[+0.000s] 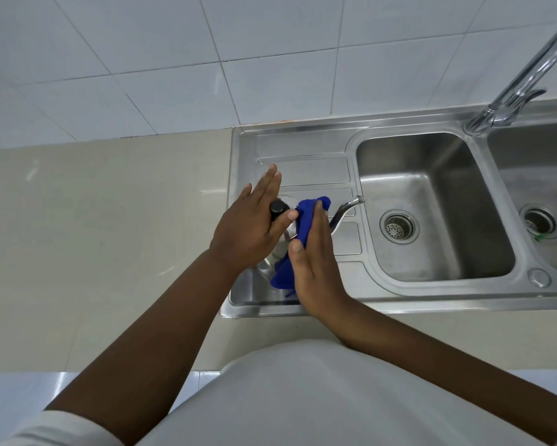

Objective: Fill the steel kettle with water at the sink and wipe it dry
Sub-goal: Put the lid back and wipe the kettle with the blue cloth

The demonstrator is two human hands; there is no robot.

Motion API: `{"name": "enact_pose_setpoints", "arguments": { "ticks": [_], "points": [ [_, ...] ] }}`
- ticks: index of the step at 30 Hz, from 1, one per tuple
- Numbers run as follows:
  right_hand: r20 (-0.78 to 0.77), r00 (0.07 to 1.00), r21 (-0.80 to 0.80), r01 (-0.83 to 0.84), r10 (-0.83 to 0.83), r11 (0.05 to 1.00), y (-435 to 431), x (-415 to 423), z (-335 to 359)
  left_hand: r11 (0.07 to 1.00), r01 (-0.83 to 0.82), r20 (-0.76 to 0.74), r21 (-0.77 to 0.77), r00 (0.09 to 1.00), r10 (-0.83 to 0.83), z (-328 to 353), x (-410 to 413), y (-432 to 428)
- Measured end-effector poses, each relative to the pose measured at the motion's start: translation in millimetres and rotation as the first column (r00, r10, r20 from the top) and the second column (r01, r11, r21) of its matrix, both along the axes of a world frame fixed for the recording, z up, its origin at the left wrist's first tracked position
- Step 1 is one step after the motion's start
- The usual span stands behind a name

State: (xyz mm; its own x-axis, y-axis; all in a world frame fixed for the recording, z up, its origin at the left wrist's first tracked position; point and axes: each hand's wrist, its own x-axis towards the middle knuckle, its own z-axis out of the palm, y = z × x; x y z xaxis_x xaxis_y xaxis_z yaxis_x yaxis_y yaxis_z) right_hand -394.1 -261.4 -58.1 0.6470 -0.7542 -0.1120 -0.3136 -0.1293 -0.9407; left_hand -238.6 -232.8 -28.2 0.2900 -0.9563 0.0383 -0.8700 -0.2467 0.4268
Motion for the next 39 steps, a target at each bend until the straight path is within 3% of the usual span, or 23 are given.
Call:
{"name": "enact_pose_setpoints", "arguments": {
  "ticks": [5, 19, 27, 32, 35, 39],
  "points": [
    [0.000, 1.000, -0.059, -0.029, 0.029, 0.998, -4, 2, 1, 0.998, 0.063, -0.020, -0.009, 0.998, -0.063, 4, 3, 3],
    [0.041, 0.999, 0.111, 0.008, -0.013, 0.994, -17, 5, 6, 1.000, 0.016, -0.012, 0.001, 1.000, -0.016, 5, -1, 1],
    [0.175, 0.980, -0.108, -0.072, 0.090, 0.992, -2, -11, 1, 0.998, 0.065, -0.056, -0.011, 0.996, -0.066, 5, 2, 5],
    [0.131, 0.979, -0.269, -0.120, 0.159, 0.956, -21, -5, -6, 0.995, 0.094, -0.056, -0.034, 0.994, -0.095, 4, 3, 6],
    [0.110, 0.984, -0.227, -0.112, 0.140, 0.967, -32, 2, -4, 0.993, 0.107, -0.046, -0.047, 0.993, -0.109, 4, 4, 6],
    [0.071, 0.995, -0.028, -0.065, 0.067, 0.997, -40, 5, -4, 0.996, 0.088, -0.045, -0.027, 0.995, -0.089, 5, 2, 5]
  ]
}}
